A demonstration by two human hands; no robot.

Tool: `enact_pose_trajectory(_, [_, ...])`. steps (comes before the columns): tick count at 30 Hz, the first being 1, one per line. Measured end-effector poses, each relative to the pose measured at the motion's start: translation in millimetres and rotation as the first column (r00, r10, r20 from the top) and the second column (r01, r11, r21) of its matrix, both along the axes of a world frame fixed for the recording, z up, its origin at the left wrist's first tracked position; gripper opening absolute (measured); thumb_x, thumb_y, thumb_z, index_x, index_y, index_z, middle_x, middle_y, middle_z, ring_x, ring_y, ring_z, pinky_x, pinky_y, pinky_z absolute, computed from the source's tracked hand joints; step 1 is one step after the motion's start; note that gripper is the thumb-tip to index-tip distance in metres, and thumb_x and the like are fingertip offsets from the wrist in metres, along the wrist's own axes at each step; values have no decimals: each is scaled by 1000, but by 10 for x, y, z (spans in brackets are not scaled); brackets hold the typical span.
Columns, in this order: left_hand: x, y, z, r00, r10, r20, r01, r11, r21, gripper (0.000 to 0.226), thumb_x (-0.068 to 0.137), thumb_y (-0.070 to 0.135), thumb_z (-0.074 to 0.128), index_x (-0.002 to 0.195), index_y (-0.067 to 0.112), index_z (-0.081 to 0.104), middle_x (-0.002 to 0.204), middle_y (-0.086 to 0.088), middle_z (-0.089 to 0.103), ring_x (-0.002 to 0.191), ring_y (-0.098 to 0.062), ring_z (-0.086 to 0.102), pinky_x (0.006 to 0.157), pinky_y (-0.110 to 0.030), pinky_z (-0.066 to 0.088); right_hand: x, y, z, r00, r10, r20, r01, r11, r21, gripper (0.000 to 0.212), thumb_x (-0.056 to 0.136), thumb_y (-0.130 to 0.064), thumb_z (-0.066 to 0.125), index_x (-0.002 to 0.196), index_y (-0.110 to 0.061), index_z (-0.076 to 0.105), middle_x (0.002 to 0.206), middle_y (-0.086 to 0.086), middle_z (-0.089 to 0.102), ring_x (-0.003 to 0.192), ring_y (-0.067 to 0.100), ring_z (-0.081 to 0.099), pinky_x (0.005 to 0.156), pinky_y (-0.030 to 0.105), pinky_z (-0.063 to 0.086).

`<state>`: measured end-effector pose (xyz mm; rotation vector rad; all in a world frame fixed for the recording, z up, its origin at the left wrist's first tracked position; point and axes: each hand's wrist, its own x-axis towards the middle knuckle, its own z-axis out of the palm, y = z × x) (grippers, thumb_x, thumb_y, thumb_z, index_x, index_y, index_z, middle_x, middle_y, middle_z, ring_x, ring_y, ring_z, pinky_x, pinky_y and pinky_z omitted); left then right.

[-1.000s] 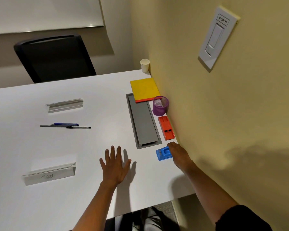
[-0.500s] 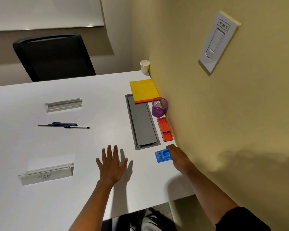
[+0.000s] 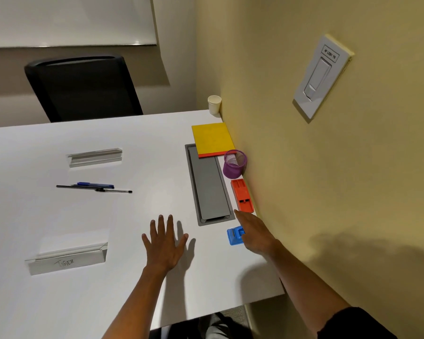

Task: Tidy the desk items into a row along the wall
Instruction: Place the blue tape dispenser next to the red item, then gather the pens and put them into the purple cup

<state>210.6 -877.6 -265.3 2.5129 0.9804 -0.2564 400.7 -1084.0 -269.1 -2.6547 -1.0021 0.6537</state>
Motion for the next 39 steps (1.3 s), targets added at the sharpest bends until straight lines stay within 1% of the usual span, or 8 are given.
enact_pose_trajectory(5, [-12,68,36,1000,16,14,-16,1000,5,77,93,62,27,152,24,-4,161,-5,-9,148,-28,-12,116,-57,2,-68,268,97,995,2,105,-6,999,43,68,92,-22,50,151,-21,16,156,1,26,142,20,26,117,35,23])
enact_pose_trajectory(9, [-37,218,128,997,63,48,-63,998,7,77,93,62,29,152,25,-3,161,-4,-8,148,-28,-11,116,-57,2,-195,556,81,980,79,184,-83,996,15,73,95,-49,40,152,-27,1,161,1,11,148,24,10,120,44,13])
enact_pose_trajectory(13, [-117,406,225,990,128,57,-130,991,19,76,93,62,28,152,26,-4,161,-4,-9,148,-27,-11,116,-56,3,-250,930,135,975,137,178,-148,988,49,77,92,-59,40,151,-30,0,161,0,6,148,25,8,120,47,9])
enact_pose_trajectory(24, [-616,967,333,926,368,78,-371,929,16,77,92,62,29,152,25,-3,161,-5,-8,148,-28,-10,117,-57,3,-401,2113,264,914,358,192,-378,923,76,77,93,-56,40,152,-24,2,161,3,6,148,27,6,118,48,4])
enact_pose_trajectory(29, [-778,1100,227,889,443,116,-445,895,-7,97,69,77,2,152,27,-1,161,-4,-8,148,-26,-11,116,-56,3,-526,2522,204,885,431,177,-454,883,119,73,96,-49,38,153,-21,1,161,1,3,149,23,1,120,45,0])
enact_pose_trajectory(32, [-780,1155,153,873,473,120,-473,881,-30,94,72,77,5,152,27,-2,161,-3,-8,148,-24,-11,117,-54,2,-566,2752,157,869,467,163,-487,865,118,71,98,-46,37,153,-20,2,161,1,3,149,22,2,121,43,2])
enact_pose_trajectory(36, [-709,1244,33,853,504,137,-494,863,-99,75,93,59,35,152,27,1,161,-2,-7,148,-23,-10,118,-50,2,-603,3063,-14,859,485,165,-509,844,170,68,96,-38,49,151,-12,20,156,8,26,144,27,25,118,42,19])
enact_pose_trajectory(39, [-602,1328,-63,840,519,160,-504,854,-129,74,93,57,36,152,25,4,161,-2,-4,149,-22,-6,119,-46,4,-597,3283,-235,871,462,168,-490,844,218,62,89,-29,63,142,-6,40,140,13,50,128,30,49,107,41,39])
